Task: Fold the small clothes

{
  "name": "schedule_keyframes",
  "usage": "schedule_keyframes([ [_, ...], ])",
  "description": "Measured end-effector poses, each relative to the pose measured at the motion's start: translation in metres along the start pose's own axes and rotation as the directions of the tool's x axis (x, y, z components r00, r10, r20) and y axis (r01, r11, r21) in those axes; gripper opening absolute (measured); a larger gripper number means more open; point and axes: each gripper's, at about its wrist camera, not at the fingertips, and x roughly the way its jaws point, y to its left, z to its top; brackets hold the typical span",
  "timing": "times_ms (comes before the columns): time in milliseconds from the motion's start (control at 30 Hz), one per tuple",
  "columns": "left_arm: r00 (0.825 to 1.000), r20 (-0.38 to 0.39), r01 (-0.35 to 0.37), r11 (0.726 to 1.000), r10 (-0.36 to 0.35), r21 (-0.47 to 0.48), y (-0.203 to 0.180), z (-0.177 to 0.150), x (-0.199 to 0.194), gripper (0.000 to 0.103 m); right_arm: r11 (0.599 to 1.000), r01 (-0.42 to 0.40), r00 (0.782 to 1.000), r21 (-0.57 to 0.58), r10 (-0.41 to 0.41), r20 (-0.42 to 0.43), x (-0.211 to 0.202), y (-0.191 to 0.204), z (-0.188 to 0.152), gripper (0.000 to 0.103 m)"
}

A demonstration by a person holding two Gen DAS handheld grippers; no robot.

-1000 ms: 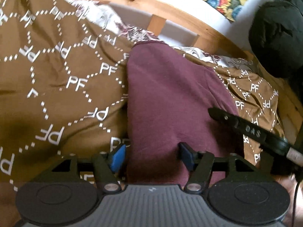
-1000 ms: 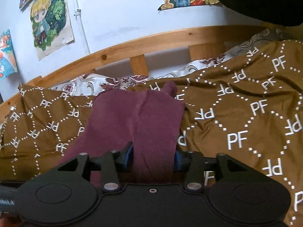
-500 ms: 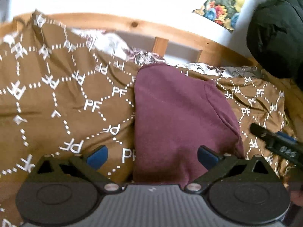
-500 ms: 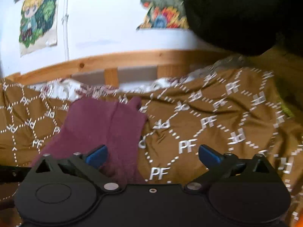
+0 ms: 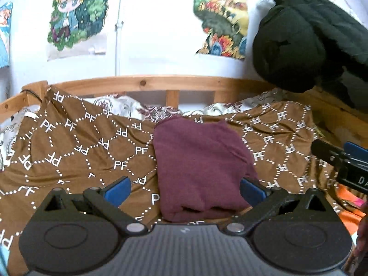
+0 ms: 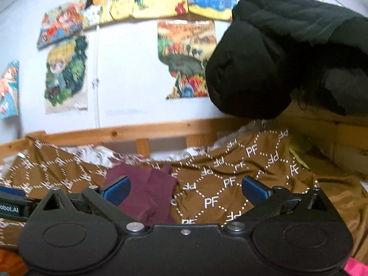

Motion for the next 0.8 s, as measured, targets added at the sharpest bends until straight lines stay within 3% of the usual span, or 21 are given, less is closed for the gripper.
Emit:
schedule_keyframes([
  [167, 0.996, 0.063, -0.069, 0.997, 0.07, -0.019, -0.003, -0.005, -0.038, 0.102, 0.999, -0.032, 0.999, -0.007, 0.032, 0.043, -0.036, 0.006, 0.005, 0.102],
  [300, 0.993, 0.087, -0.08, 0.997, 0.08, -0.006, -0.001, -0.011, -0.061, 0.102, 0.998, -0.031, 0.995, -0.053, 0.036, 0.093, -0.066, 0.012, -0.001, 0.103],
  [800, 0.994, 0.06, -0.095, 0.995, 0.096, -0.029, 0.014, -0.044, -0.102, 0.102, 1.0, -0.012, 0.995, -0.017, 0.013, 0.099, -0.11, 0.003, -0.007, 0.103],
])
